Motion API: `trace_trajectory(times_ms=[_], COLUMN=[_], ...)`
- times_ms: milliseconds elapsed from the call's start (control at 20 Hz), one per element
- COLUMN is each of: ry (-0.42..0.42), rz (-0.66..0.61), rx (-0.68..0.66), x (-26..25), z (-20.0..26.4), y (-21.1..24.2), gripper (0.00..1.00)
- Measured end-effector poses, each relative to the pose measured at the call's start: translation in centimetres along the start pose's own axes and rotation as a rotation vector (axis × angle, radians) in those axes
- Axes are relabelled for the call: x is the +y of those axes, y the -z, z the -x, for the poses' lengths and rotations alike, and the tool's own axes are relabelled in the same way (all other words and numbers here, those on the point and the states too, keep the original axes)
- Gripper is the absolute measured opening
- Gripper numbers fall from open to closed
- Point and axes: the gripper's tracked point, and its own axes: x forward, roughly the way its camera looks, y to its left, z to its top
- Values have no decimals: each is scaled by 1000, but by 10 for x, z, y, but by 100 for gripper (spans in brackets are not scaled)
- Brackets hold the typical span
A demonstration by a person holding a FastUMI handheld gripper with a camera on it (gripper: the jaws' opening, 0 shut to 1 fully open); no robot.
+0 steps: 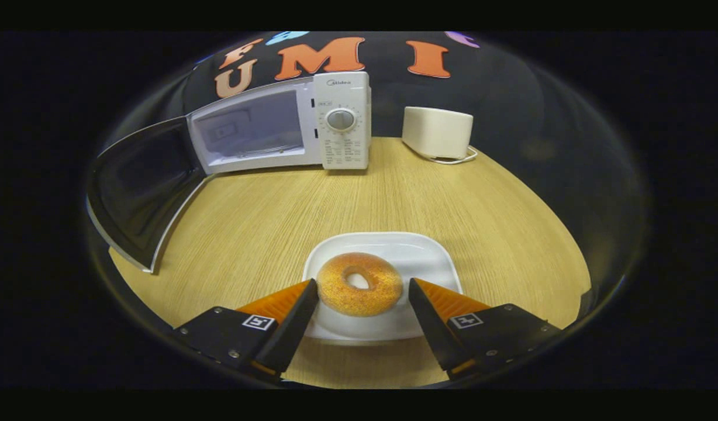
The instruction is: Open the microwave, put the food inside, and close the microwave door.
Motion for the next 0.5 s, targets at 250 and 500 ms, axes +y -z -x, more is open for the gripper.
trace_trajectory(times_ms=[250, 500], ry=[0, -1], rz=[16, 38], rx=[-14, -15], x=[4, 9], z=[-2, -3], y=[1, -1], gripper=[80, 55])
